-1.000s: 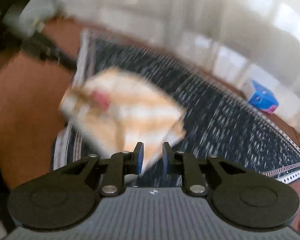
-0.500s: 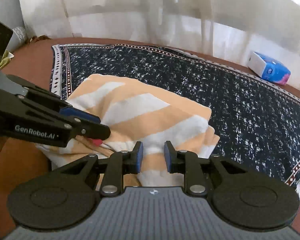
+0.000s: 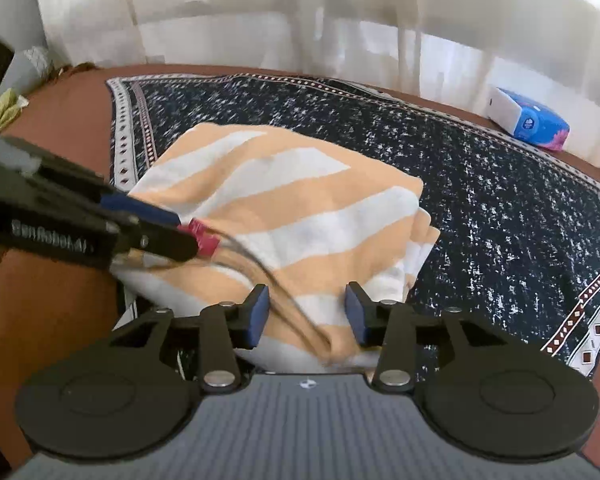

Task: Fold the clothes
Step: 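Open both tools and lay the folded shirt down, then grasp the folded shirt end with both tools side by side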

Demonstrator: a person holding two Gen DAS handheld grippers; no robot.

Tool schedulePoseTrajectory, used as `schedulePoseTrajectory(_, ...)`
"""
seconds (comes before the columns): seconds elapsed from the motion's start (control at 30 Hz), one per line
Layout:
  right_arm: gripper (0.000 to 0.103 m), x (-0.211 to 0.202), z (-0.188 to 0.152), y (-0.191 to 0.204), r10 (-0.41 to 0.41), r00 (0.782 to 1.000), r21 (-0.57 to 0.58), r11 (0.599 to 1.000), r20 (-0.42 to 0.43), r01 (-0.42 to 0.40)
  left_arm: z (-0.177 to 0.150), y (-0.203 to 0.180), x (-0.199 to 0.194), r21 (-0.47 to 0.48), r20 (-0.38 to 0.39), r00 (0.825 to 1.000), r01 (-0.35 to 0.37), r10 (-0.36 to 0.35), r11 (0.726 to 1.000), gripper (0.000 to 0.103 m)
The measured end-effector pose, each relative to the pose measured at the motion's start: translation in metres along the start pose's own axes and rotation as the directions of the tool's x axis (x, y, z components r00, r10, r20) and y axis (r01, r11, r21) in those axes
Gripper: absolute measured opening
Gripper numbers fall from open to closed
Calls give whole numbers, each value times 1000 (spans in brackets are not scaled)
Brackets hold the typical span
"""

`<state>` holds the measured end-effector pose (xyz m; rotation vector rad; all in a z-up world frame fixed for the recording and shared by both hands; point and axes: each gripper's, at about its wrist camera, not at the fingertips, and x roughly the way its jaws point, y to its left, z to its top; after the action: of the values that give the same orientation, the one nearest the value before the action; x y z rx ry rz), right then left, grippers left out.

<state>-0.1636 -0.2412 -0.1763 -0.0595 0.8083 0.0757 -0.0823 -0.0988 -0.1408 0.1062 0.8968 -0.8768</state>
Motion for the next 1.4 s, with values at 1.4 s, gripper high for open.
schedulePoseTrajectory(1.4,68,11,25,-93,71,997,587,806,25,-72,27,86,38,-369,-9,1000,21,-26,929,79)
